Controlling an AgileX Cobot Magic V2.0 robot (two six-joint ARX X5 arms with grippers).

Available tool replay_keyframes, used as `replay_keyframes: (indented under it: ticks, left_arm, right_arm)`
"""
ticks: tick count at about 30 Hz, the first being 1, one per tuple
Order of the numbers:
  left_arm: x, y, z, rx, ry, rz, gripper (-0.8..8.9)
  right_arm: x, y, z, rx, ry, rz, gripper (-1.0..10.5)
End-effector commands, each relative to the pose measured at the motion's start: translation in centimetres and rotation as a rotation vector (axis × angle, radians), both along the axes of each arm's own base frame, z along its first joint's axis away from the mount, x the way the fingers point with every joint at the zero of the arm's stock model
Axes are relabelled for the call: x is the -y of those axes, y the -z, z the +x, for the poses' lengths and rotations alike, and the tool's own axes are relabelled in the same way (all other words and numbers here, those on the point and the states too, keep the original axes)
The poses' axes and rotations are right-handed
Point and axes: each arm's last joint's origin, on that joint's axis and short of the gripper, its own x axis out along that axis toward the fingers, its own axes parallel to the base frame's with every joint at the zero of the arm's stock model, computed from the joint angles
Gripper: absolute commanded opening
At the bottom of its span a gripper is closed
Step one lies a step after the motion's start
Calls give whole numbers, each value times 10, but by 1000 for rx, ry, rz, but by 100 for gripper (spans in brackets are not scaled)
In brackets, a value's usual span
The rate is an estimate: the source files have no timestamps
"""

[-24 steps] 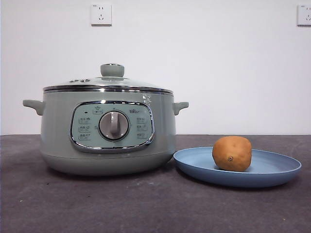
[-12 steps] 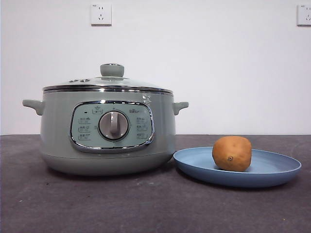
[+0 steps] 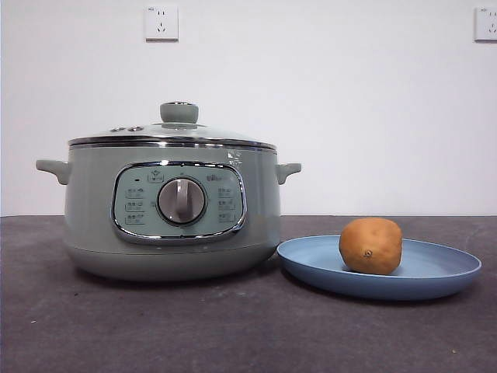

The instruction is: Take the potato out from the steamer,put the potato on the plate,close the lid

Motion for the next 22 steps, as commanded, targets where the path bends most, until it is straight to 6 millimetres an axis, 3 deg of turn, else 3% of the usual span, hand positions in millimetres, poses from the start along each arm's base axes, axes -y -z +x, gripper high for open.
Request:
replay_keyframes:
  ticks: [1, 22]
  left_arm:
    - [0, 8, 1, -12, -5, -7, -4]
    - [0, 14, 0, -52, -3, -10, -4]
  right_arm:
    - [0, 2, 0, -6, 4, -1, 2]
    - [0, 2, 0, -6, 4, -1, 2]
